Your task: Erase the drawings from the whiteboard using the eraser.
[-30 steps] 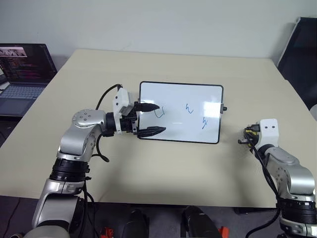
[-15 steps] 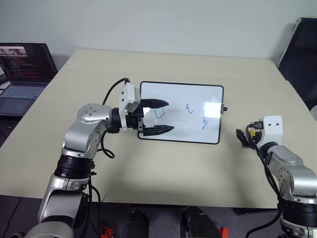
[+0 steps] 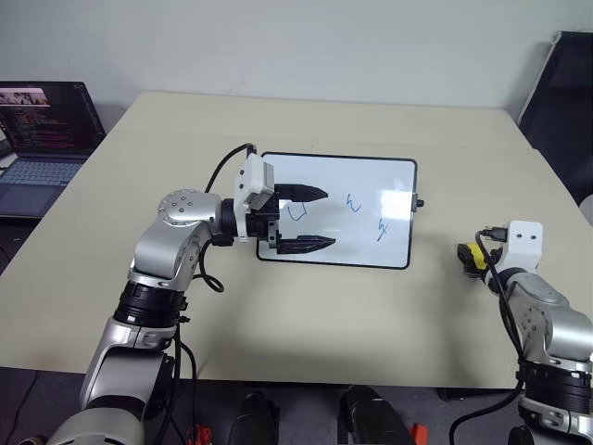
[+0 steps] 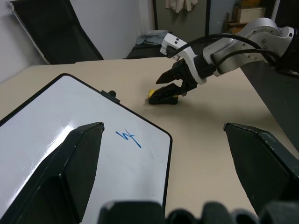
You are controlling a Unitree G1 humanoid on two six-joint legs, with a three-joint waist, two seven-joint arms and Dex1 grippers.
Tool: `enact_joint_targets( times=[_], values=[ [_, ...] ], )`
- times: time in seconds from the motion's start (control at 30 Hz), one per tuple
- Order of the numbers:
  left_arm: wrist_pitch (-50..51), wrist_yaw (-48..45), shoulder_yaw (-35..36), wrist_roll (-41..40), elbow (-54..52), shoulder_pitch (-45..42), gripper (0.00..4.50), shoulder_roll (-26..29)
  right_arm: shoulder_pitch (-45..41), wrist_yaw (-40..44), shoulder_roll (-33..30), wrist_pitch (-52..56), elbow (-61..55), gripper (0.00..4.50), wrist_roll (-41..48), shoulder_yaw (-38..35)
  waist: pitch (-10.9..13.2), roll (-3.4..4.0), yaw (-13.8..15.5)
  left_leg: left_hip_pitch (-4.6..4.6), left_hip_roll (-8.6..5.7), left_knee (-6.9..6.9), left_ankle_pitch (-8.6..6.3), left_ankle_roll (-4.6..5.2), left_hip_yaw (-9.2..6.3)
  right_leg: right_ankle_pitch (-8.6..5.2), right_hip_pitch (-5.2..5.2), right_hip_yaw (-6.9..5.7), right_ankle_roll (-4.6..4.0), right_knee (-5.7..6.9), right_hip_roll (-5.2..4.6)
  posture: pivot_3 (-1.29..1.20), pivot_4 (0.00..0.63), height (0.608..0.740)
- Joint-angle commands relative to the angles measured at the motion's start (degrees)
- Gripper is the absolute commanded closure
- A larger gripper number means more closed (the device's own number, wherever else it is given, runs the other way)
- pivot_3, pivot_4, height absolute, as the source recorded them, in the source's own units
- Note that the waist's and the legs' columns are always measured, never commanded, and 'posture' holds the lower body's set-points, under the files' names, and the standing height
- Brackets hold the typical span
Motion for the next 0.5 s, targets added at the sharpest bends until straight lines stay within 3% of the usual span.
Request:
enact_joint_targets(
  times=[0.03,0.27,0.33,0.5],
  values=[
    [-1.0,-0.5,0.5,-0.1,-0.7,-0.7,0.00,0.4,-0.7,0.5,-0.5,-0.9,-0.4,0.66,0.2,-0.1,0.0,0.04,0.0,0.00,0.00,0.00,0.00,0.00,0.00,0.00,0.00,0.00,0.00,0.00,0.00,0.00,0.150,0.740],
    [-1.1,-0.4,0.8,0.0,-0.8,0.1,0.00,0.7,-0.6,1.0,-0.7,-0.5,0.1,3.16,-1.0,2.5,0.0,0.04,0.0,0.00,0.00,0.00,0.00,0.00,-0.01,0.00,0.00,0.00,0.00,0.01,0.00,0.00,0.150,0.740],
    [-1.0,-0.3,0.8,-0.1,-1.0,0.4,0.00,0.8,-0.6,1.2,-1.1,-0.7,0.2,3.39,-1.6,3.1,0.0,0.04,0.0,0.00,0.00,0.01,0.00,0.00,-0.01,0.00,0.01,0.00,0.00,0.00,0.00,0.00,0.150,0.740],
    [-1.0,0.0,0.9,-0.1,-1.3,0.9,0.00,0.9,-0.4,1.5,-1.5,-1.1,0.3,3.39,-2.1,3.6,0.0,0.04,0.0,0.01,0.00,0.01,0.00,0.01,-0.02,0.00,0.01,-0.01,0.00,0.01,0.01,0.00,0.150,0.740]
  ],
)
